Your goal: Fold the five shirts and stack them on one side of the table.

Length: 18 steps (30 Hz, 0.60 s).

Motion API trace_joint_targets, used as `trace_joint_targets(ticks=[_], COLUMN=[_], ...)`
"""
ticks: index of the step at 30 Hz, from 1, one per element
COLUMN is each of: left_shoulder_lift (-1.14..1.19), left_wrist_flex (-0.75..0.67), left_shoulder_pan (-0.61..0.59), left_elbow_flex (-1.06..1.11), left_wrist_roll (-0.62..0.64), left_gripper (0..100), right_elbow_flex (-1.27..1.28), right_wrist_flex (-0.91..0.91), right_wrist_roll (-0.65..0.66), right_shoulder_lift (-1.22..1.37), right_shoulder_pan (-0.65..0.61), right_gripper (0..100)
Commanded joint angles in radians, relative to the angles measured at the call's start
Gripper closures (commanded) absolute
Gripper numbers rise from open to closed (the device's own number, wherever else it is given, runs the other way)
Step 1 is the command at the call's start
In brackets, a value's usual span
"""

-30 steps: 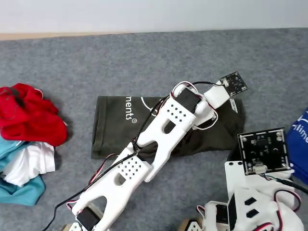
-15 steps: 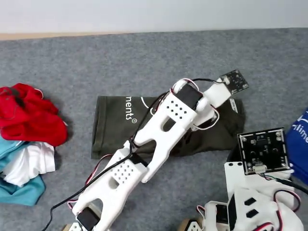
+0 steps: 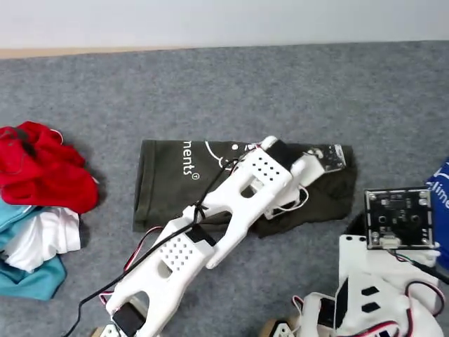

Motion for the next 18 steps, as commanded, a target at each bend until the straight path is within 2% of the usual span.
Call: trace_joint_targets(ticks=[1, 5, 11, 18], left_shoulder_lift=[-0.064, -0.077, -0.075, -0.077], left_wrist_flex=[-0.029, -0.048, 0.031, 0.034], left_shoulder_pan=[-0.040, -0.068, -0.064, -0.068], left_elbow_flex=[0.028, 0.016, -0.143, -0.217], left_wrist_roll=[-0.038, -0.040, -0.040, -0.040], left_gripper=[91, 91, 91, 91], right_elbow_flex=[0.000, -0.003, -0.003, -0.003], right_wrist_flex=[0.041, 0.050, 0.048, 0.050], right_wrist_roll=[0.037, 0.038, 0.038, 0.038], right_shoulder_lift=[-0.001, -0.002, -0.002, -0.002], right_shoulder_pan=[0.038, 0.039, 0.039, 0.039], right_gripper=[98.8, 98.8, 98.8, 98.8])
